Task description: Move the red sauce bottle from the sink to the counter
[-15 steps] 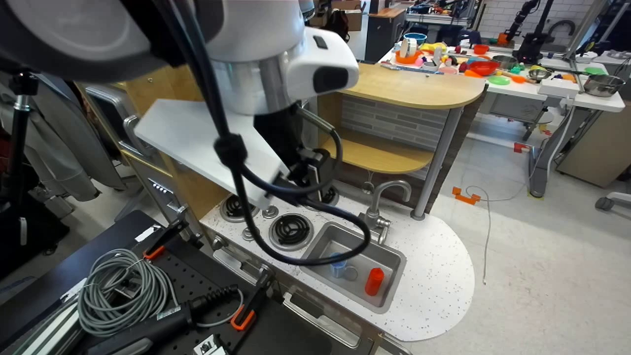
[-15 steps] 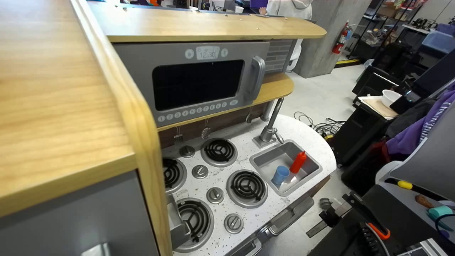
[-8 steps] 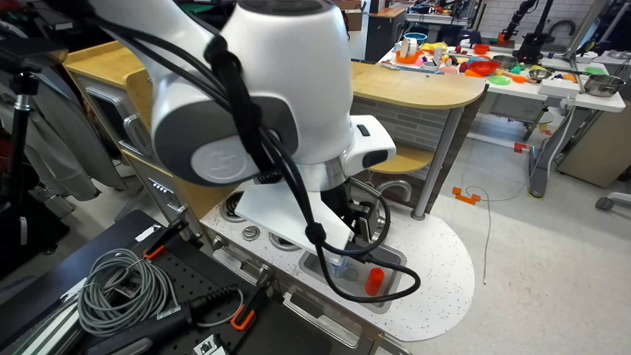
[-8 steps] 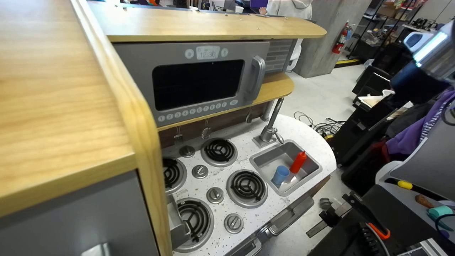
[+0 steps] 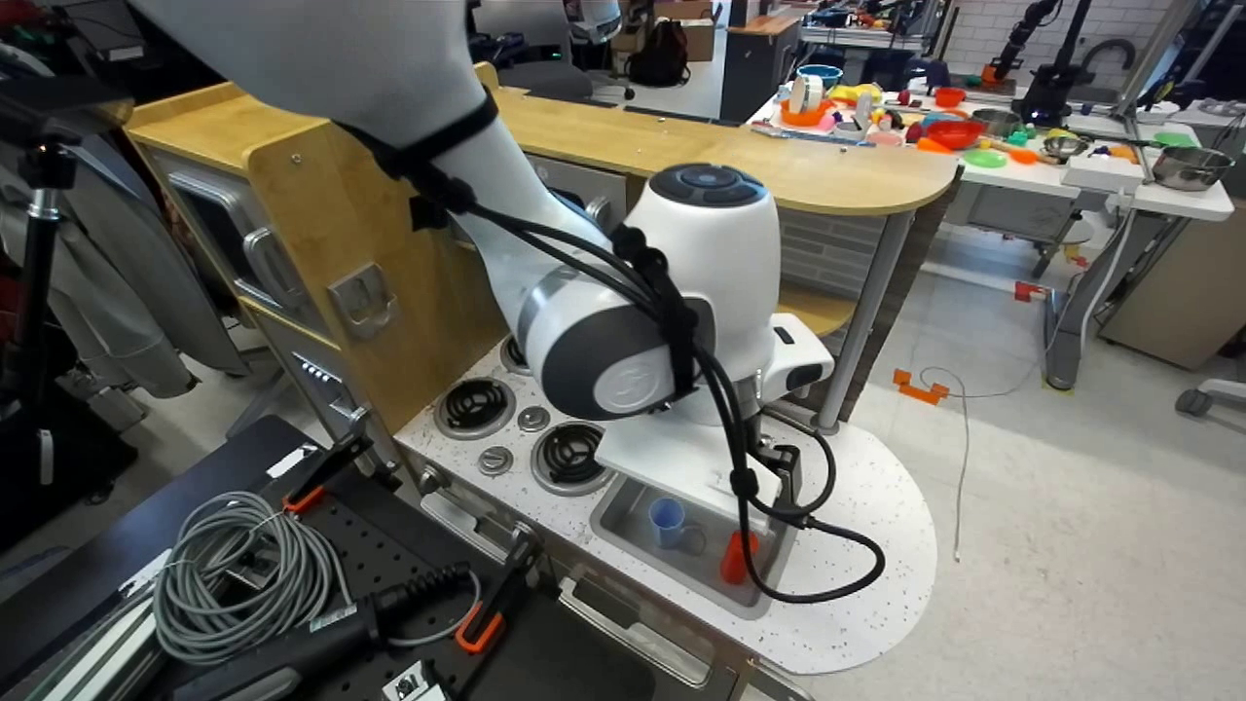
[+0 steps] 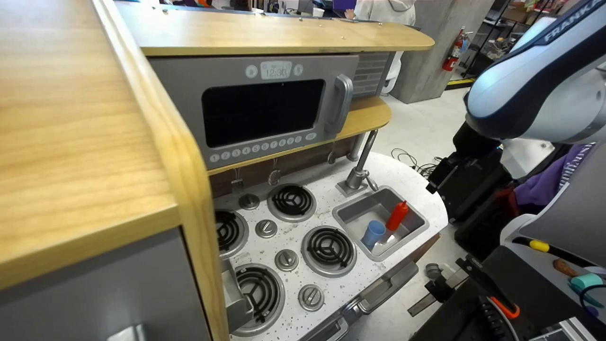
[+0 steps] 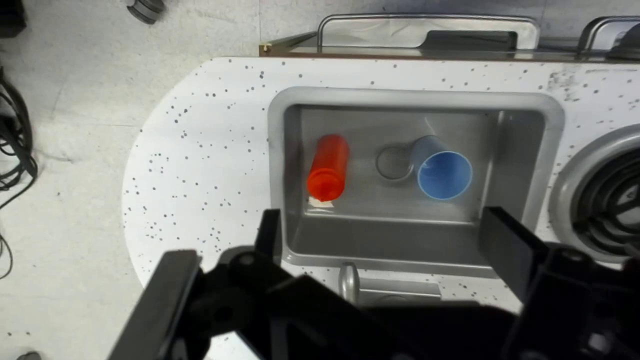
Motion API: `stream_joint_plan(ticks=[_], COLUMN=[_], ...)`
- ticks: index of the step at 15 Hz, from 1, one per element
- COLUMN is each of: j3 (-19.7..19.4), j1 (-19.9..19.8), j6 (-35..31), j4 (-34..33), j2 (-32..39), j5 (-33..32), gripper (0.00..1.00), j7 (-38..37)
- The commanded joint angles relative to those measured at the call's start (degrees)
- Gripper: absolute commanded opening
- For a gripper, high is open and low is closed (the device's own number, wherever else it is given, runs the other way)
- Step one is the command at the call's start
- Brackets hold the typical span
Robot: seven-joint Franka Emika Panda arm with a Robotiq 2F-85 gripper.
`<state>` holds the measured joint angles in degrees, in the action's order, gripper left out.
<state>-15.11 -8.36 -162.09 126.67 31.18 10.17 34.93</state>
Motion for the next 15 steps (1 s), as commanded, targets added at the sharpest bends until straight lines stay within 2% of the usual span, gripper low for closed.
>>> stream_joint_plan(ticks=[1,7,15], j3=[1.9,0.4,1.2], j1=[-3.8,-3.4,-3.4], j6=[0.5,3.9,10.1], j4=[-11.5,-23.5,-31.3], j2=[11.2,23.3,28.7], j5=[-8.0,-15.1,-17.7], gripper=[1.00,1.00,1.00], j7=[-9.3,-19.6,-21.8])
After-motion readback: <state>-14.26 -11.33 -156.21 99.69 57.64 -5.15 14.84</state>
